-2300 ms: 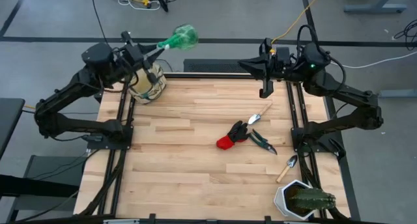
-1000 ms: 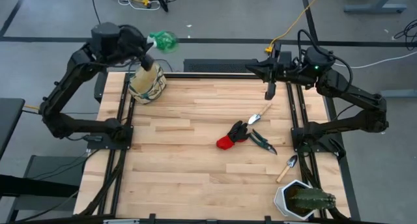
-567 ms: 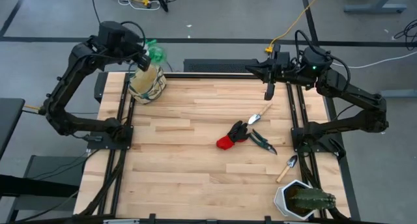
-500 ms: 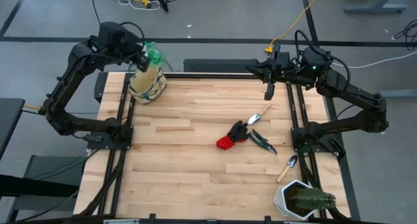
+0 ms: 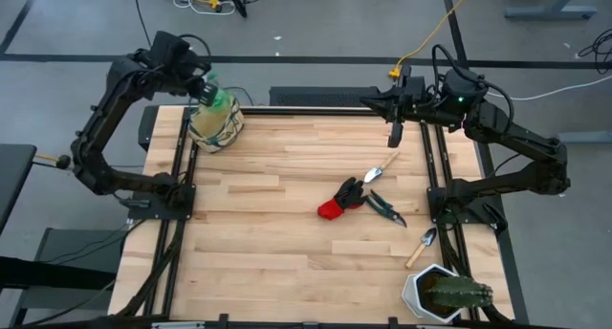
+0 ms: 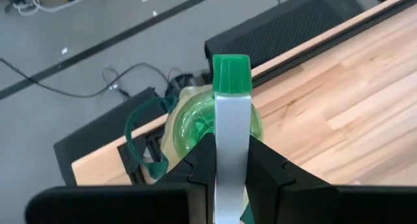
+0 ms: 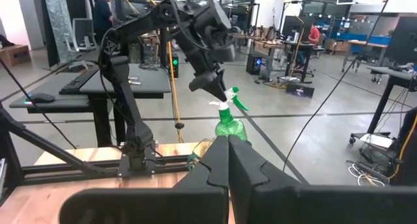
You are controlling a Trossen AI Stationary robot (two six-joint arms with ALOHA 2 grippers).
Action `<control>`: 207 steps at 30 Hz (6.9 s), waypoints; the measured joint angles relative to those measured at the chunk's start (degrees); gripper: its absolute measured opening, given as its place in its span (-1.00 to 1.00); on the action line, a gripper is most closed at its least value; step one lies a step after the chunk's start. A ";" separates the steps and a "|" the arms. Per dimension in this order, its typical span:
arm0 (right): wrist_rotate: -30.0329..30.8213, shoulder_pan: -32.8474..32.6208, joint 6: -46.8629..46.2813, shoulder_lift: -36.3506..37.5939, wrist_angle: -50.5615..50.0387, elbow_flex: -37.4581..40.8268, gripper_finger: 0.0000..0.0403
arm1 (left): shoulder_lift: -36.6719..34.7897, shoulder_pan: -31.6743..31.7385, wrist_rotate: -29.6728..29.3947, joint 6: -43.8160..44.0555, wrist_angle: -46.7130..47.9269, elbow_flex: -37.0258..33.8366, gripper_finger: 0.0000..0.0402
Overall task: Pick & Place Garden tools in Gardening bag
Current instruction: Put the green spray bottle into the gardening bag, then put the top trowel into the gardening bag
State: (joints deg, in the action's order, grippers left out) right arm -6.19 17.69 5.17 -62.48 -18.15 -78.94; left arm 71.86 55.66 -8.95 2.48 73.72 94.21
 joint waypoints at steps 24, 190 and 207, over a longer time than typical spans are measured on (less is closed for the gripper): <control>0.36 0.00 -0.17 -0.02 -2.38 0.02 -1.00 | 14.13 0.60 -4.78 -0.32 0.47 0.00 -0.69; 4.25 0.00 -1.46 0.00 -7.43 0.02 -1.00 | -1.58 -49.05 -2.88 10.64 -30.36 -10.76 -0.73; 4.25 -3.30 -1.44 -0.01 -20.17 0.00 -1.00 | -6.31 -53.47 -1.27 10.74 -40.08 -24.75 -0.74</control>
State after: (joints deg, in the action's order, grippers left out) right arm -1.93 14.39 3.73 -62.49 -38.32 -78.94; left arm 65.55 2.19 -10.22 13.21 33.64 69.46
